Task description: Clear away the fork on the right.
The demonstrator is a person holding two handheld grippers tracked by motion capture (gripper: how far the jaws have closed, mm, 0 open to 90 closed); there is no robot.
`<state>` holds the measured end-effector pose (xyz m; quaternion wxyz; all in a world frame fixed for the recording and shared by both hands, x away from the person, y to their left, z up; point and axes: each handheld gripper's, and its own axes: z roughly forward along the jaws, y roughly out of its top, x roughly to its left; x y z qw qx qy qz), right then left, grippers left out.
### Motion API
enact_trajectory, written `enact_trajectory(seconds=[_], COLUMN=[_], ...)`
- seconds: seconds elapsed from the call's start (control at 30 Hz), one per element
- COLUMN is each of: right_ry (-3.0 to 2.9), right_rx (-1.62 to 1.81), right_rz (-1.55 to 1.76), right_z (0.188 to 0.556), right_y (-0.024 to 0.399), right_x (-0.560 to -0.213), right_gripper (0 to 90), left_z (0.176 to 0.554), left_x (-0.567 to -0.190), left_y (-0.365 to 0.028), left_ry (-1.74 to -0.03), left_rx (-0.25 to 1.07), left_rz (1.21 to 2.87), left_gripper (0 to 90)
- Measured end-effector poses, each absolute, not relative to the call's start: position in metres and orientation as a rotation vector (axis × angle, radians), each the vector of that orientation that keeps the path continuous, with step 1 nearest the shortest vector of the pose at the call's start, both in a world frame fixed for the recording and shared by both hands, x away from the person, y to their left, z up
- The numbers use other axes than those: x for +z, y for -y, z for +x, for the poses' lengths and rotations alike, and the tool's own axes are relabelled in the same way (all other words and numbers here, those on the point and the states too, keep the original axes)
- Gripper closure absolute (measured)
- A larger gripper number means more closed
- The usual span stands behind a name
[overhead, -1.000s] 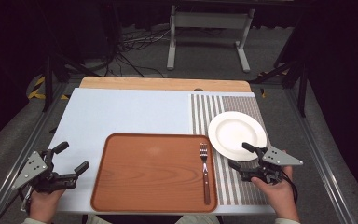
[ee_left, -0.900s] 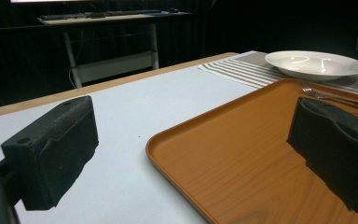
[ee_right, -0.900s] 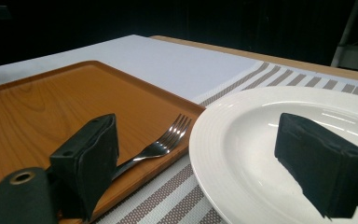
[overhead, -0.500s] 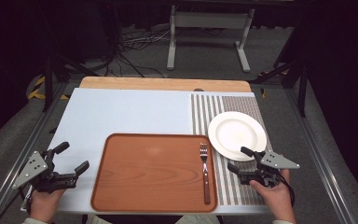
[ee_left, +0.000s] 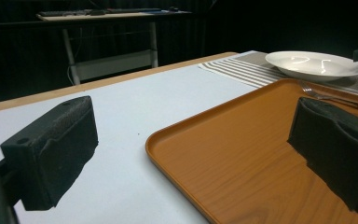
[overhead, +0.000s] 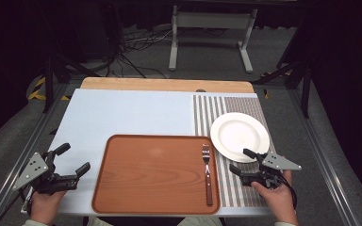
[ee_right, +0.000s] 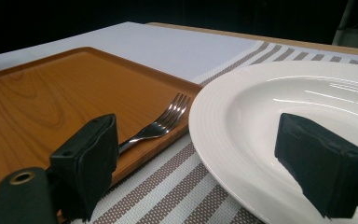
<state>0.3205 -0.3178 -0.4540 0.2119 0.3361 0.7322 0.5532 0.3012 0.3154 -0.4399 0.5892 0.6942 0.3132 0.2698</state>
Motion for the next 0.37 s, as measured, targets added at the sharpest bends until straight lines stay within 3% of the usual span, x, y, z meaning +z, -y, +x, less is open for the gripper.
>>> enact_trajectory(seconds=[0.37], right_ry=[-2.016], right_rx=[1.538], right_rz=[0.929], right_z=[0.32], right_y=[0.3184], right_x=[-0.4526], right_gripper=[14.3], left_z=[0.3011], left_x=[-0.4397], left_y=[-0.315], left_ry=[-0.729], left_rx=[0.63], left_rz=[1.61], left_gripper=[2.0])
